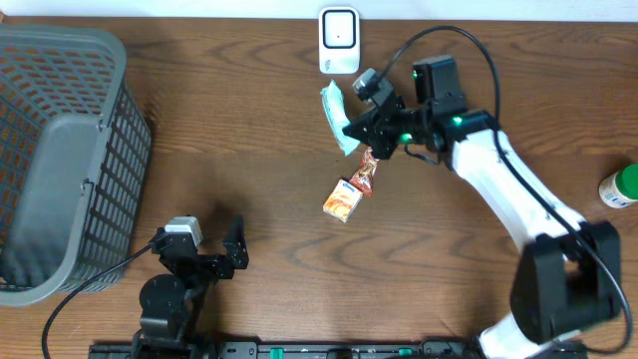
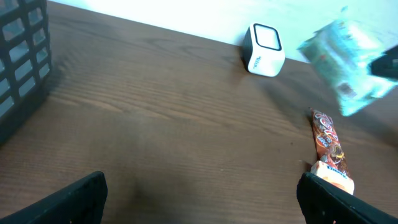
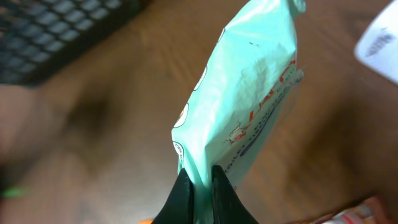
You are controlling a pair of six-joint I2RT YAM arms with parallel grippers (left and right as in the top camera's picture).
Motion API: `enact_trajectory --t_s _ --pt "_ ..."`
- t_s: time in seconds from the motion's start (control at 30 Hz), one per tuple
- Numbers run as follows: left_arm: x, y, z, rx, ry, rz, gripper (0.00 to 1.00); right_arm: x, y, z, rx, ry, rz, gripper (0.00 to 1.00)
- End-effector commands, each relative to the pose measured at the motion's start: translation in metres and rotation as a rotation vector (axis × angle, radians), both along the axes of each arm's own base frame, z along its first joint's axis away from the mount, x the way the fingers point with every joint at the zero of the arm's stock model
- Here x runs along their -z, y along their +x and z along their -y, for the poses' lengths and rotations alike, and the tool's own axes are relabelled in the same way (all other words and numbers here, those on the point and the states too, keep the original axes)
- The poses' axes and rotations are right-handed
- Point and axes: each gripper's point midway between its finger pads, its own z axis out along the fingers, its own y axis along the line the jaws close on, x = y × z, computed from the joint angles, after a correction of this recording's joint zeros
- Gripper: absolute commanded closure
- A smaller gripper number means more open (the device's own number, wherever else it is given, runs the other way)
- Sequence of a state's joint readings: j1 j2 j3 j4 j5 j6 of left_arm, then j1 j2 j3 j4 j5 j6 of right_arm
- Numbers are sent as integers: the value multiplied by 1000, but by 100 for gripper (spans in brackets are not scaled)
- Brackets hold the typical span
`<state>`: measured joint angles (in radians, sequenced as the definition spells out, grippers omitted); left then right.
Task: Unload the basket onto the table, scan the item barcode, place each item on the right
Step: 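Carry the wipes pack with the right gripper to the scanner, then swing the held wipes pack rightward to the right table edge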
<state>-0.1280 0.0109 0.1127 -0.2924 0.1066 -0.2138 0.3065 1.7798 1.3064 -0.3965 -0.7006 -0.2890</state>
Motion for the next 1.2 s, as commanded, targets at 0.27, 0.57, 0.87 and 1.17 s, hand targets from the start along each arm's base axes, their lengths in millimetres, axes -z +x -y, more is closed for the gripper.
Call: enact_trajectory --t_s 0.27,0.57,0.87,1.17 --pt "12 -2 1 7 -8 -38 2 -37 135 -14 101 -156 349 99" --pt "12 -2 1 7 -8 -38 2 0 223 -7 219 -363 530 99" --pt "12 -2 1 7 -8 -38 2 2 257 -16 281 -543 749 99" --pt "12 -2 1 7 -8 -38 2 15 253 -23 245 -597 756 99"
